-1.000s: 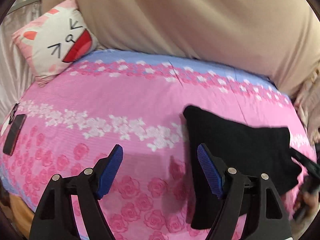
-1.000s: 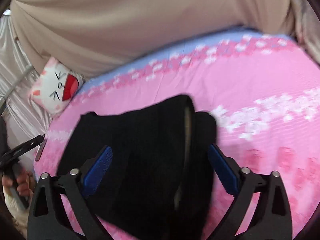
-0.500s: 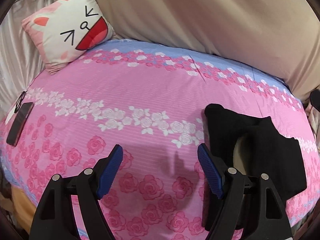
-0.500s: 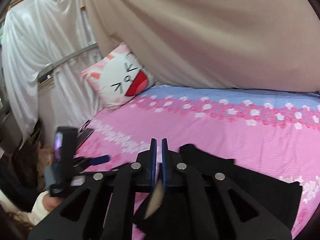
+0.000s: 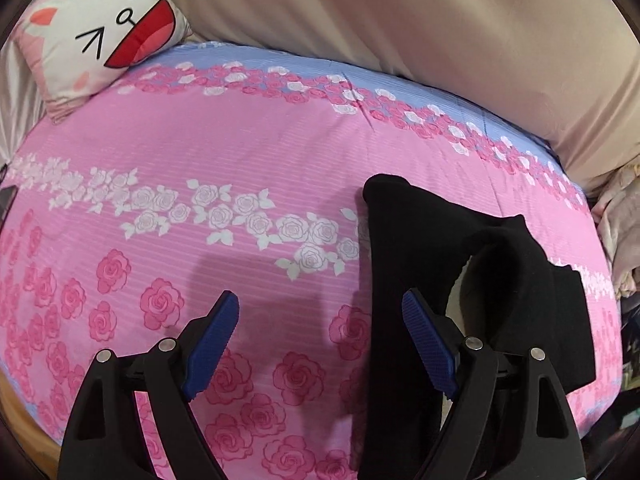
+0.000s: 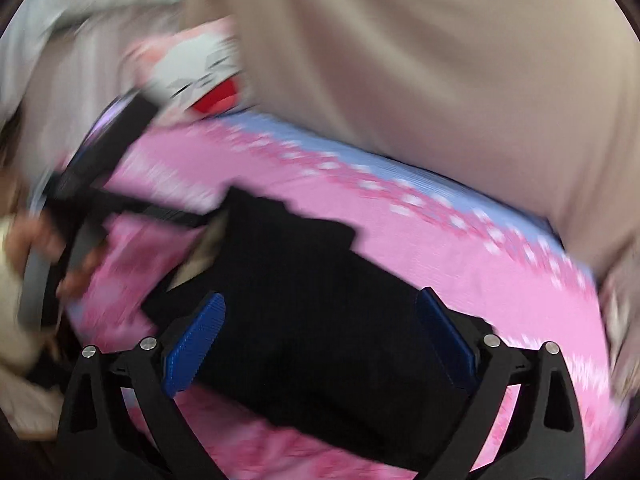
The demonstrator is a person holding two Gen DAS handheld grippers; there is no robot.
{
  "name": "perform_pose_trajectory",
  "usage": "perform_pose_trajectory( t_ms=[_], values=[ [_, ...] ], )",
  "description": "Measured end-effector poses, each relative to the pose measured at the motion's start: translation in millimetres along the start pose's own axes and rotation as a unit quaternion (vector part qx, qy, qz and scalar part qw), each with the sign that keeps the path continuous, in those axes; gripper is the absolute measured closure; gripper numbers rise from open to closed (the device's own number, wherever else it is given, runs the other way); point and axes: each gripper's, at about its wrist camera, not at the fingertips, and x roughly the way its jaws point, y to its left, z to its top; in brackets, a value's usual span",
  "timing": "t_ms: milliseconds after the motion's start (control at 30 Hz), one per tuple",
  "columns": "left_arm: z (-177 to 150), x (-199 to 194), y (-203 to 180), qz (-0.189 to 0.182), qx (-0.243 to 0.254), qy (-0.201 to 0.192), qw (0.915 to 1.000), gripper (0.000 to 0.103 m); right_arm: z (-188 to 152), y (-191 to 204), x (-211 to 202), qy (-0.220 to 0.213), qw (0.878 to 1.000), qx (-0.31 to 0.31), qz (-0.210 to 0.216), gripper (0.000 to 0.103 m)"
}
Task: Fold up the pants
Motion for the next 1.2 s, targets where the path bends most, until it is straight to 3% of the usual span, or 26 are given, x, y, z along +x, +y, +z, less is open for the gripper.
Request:
perform_pose_trajectory(
  t_ms=[133, 167, 200, 233, 300, 333, 433, 500, 533, 567, 633, 667, 700, 733, 767, 833, 867, 900, 967, 1033, 1133, 1167, 1200],
  values=[
    [3.0, -7.5, 17.4, 0.004, -0.025, -0.009, 0.9996, 0.022, -11.1, 59.3, 24.4, 0.001, 0.992, -0.122, -0.024, 0.006],
    [4.3, -7.8, 19.7, 0.003, -0.029, -0.008, 0.9995, 0.022, -13.6, 63.4, 35.2, 0.010, 0.991, -0.130, -0.026, 0.013],
    [6.2, -8.3, 22.4, 0.001, -0.033, -0.007, 0.9994, 0.022, -13.9, 60.0, 43.5, 0.023, 0.993, -0.117, -0.016, 0.029],
    [7.8, -8.6, 22.8, -0.001, -0.035, -0.005, 0.9994, 0.022, -12.2, 49.2, 50.1, 0.037, 0.996, -0.080, 0.000, 0.054],
    [11.0, -12.3, 19.7, -0.008, -0.031, -0.006, 0.9995, 0.022, -11.7, -1.8, 41.3, 0.027, 0.997, 0.060, 0.043, 0.065],
    [12.0, -14.9, 16.5, -0.011, -0.026, -0.010, 0.9995, 0.022, -16.4, -32.6, 32.7, 0.016, 0.989, 0.137, 0.058, 0.068],
    [14.6, -18.8, -1.9, -0.018, 0.005, -0.018, 0.9997, 0.022, -60.0, -120.4, 2.5, -0.021, 0.942, 0.332, 0.049, 0.076],
    [13.8, -12.4, -18.9, -0.021, 0.025, -0.015, 0.9993, 0.018, -119.4, -175.7, -11.1, -0.024, 0.887, 0.458, 0.052, 0.074],
    [12.4, -4.9, -30.4, -0.020, 0.041, -0.007, 0.9989, 0.017, -138.6, -186.3, -10.9, -0.006, 0.874, 0.484, 0.046, 0.066],
    [11.3, 0.4, -37.4, -0.019, 0.051, 0.000, 0.9985, 0.017, -168.0, -198.3, -13.3, 0.024, 0.856, 0.515, 0.024, 0.066],
    [7.7, 15.0, -56.7, -0.012, 0.077, 0.021, 0.9967, 0.017, -194.0, -208.3, -32.8, 0.021, 0.835, 0.549, -0.004, 0.061],
    [6.0, 17.6, -62.0, -0.011, 0.083, 0.021, 0.9962, 0.017, -198.4, -209.8, -43.7, 0.007, 0.833, 0.554, -0.010, 0.061],
    [4.8, 19.2, -67.9, -0.006, 0.091, 0.020, 0.9957, 0.017, -198.5, -213.0, -55.2, -0.011, 0.833, 0.552, -0.022, 0.058],
    [4.1, 20.3, -71.9, -0.001, 0.097, 0.017, 0.9952, 0.017, -195.4, -214.0, -64.9, -0.027, 0.837, 0.545, -0.034, 0.049],
    [3.6, 22.0, -74.9, 0.004, 0.100, 0.015, 0.9949, 0.017, -185.0, -216.1, -71.3, -0.039, 0.848, 0.526, -0.046, 0.043],
    [1.9, 30.7, -80.6, 0.023, 0.111, 0.015, 0.9935, 0.014, -152.3, -213.4, -68.5, -0.044, 0.883, 0.465, -0.044, 0.042],
    [0.1, 35.8, -83.1, 0.037, 0.120, 0.014, 0.9920, 0.010, -136.7, -211.2, -63.4, -0.048, 0.895, 0.443, -0.036, 0.042],
    [-2.9, 40.4, -85.2, 0.063, 0.136, 0.005, 0.9886, 0.005, -121.7, -205.3, -58.5, -0.054, 0.904, 0.422, -0.025, 0.042],
    [-6.6, 43.6, -85.4, 0.072, 0.155, -0.006, 0.9853, 0.005, -80.8, -191.8, -37.0, -0.067, 0.923, 0.377, 0.020, 0.042],
    [-7.3, 42.1, -83.6, 0.071, 0.148, -0.005, 0.9864, 0.005, -59.1, -188.1, -20.7, -0.069, 0.933, 0.348, 0.057, 0.042],
    [-6.5, 40.1, -82.6, 0.072, 0.141, -0.007, 0.9873, 0.005, -25.0, -164.5, 24.9, -0.034, 0.940, 0.311, 0.132, 0.044],
    [-5.9, 39.3, -83.1, 0.072, 0.139, -0.009, 0.9876, 0.005, -18.4, -161.6, 50.4, -0.005, 0.942, 0.303, 0.142, 0.048],
    [-5.2, 39.1, -83.3, 0.073, 0.140, -0.009, 0.9874, 0.005, -20.5, -161.5, 67.2, 0.023, 0.946, 0.300, 0.122, 0.048]
  ],
)
